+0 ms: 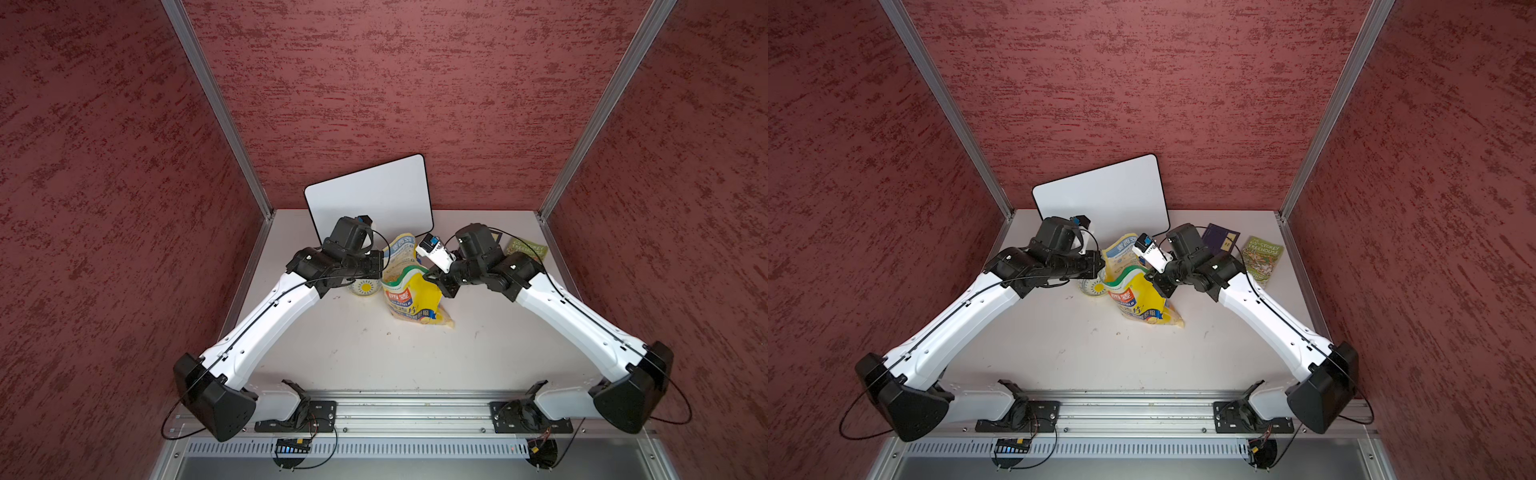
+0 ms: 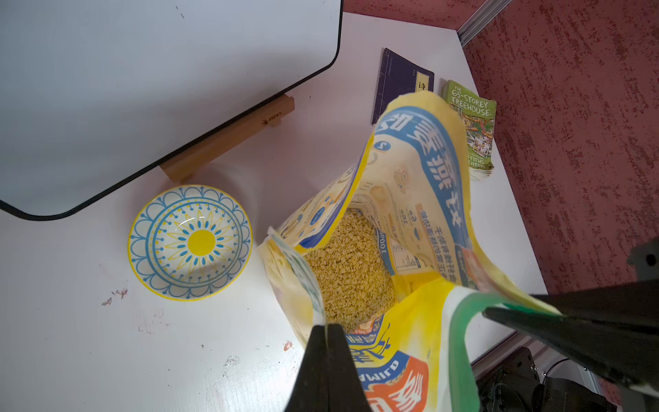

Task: Pour the oats into the breakfast bowl
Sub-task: Open the oats bag at the center of the board, then pick up the oats bag from the center of the board.

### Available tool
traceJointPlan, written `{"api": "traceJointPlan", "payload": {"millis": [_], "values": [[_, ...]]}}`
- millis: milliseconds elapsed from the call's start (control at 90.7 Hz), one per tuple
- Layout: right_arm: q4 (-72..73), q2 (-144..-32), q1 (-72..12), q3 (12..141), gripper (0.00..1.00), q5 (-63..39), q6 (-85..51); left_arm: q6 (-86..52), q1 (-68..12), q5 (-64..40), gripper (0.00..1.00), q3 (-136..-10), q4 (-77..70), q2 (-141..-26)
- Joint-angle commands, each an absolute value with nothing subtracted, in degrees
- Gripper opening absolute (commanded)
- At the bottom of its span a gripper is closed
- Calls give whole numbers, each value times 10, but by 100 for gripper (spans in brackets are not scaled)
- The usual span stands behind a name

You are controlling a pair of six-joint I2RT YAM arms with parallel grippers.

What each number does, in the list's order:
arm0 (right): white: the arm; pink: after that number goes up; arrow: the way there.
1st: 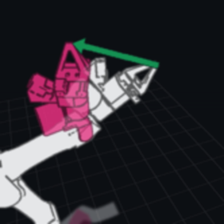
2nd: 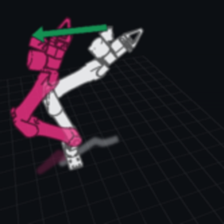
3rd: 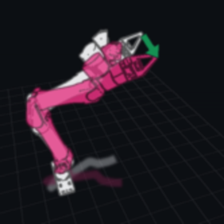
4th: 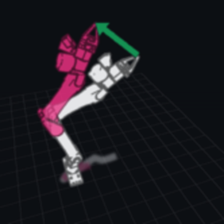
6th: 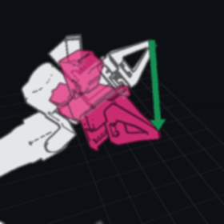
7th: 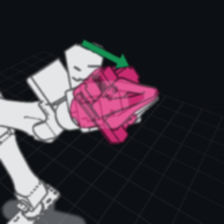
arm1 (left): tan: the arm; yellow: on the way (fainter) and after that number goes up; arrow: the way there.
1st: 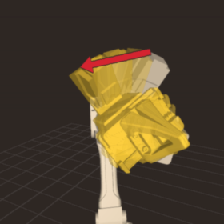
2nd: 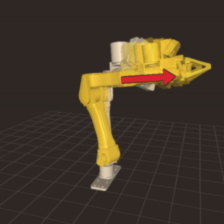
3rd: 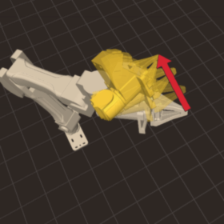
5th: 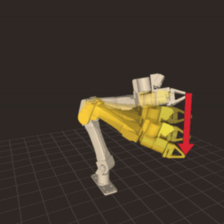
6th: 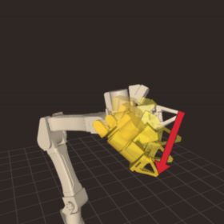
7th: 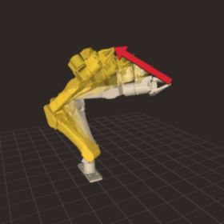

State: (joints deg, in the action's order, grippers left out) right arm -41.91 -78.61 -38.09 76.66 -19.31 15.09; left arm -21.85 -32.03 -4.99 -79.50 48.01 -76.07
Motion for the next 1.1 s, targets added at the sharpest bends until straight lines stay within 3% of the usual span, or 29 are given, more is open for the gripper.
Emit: {"api": "traceJointPlan", "payload": {"millis": [0, 33, 132, 242, 320, 485, 650, 860, 1091], "values": [[-369, -767, -401, 767, 0, -194, 112, -210, -313, -52, 0, -811, 418, -762], [-370, -766, -401, 767, 4, -179, 107, -208, -313, -52, 0, -811, 418, -764], [-368, -749, -401, 751, 27, -107, 91, -203, -302, -50, 0, -813, 420, -766], [-329, -697, -401, 686, 76, -45, 56, -202, -285, -56, 0, -813, 418, -766], [-256, -635, -401, 597, 97, -39, 33, -201, -278, -60, 0, -813, 419, -769], [0, -500, -401, 360, 99, -82, 23, -201, -272, -64, 0, -807, 417, -772], [150, -509, -408, 247, 99, -103, 18, -203, -270, -61, 0, -808, 418, -776], [430, -609, -417, 123, 99, -90, 25, -205, -270, -59, 0, -808, 419, -778], [725, -821, -433, 91, 99, -127, 21, -207, -271, -60, 0, -810, 425, -778]]}}
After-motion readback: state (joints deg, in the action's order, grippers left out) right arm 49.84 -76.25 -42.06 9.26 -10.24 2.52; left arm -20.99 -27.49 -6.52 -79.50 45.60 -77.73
